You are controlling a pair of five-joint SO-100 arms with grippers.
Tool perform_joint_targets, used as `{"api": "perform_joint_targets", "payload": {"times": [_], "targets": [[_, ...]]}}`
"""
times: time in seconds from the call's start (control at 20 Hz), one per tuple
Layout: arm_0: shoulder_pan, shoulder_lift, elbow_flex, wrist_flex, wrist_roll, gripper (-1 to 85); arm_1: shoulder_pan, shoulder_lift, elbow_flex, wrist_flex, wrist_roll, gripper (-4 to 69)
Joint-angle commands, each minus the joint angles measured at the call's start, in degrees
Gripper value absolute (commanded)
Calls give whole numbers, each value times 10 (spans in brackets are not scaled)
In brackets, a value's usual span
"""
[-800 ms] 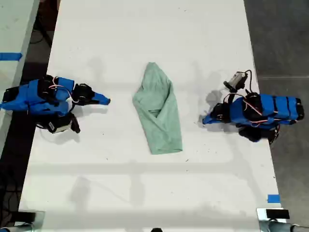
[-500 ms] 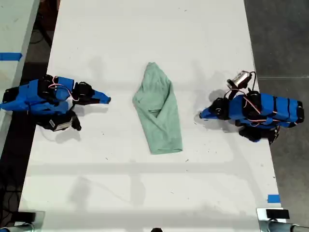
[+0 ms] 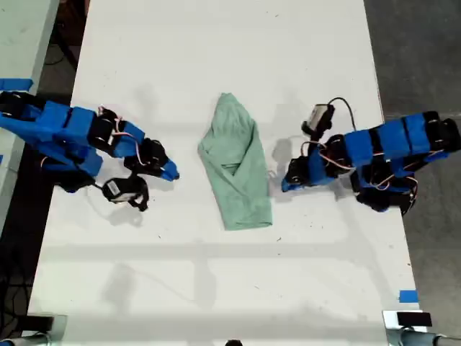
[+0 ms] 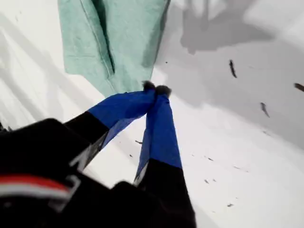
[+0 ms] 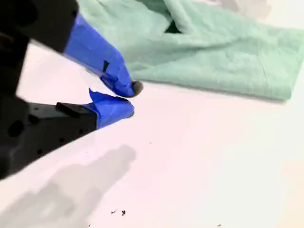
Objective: Fold t shirt
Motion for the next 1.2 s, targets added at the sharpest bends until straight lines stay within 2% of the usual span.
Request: {"api": "perform_joint_targets", "payload": {"times": [0.0, 0.05, 0.1, 0.15, 0.2, 0.5, 0.6, 0.65, 0.7, 1.05, 1.1, 1.15], "targets": [[54, -327, -362, 102, -11, 169, -34, -205, -209, 7, 2, 68], [61, -418, -483, 160, -12, 198, -42, -219, -231, 6, 1, 92], [64, -507, -611, 219, -13, 228, -47, -228, -243, 4, -8, 150], [62, -592, -732, 270, -12, 247, -51, -232, -248, 10, -11, 162], [57, -632, -785, 271, -1, 247, -54, -231, -248, 18, -11, 162], [27, -657, -779, 193, 16, 245, -68, -235, -240, 25, -9, 197], [17, -693, -780, 139, 67, 136, -70, -230, -240, 32, -4, 196], [13, -716, -781, 112, 97, 33, -75, -228, -240, 33, -4, 194], [10, -734, -782, 102, 96, -2, -79, -227, -243, 33, -6, 191], [9, -740, -781, 109, 82, -3, -95, -259, -240, 14, 16, 211], [9, -740, -781, 109, 83, -3, -95, -278, -240, 7, 17, 181], [9, -740, -780, 109, 83, -3, -95, -299, -240, 4, 16, 106]]}}
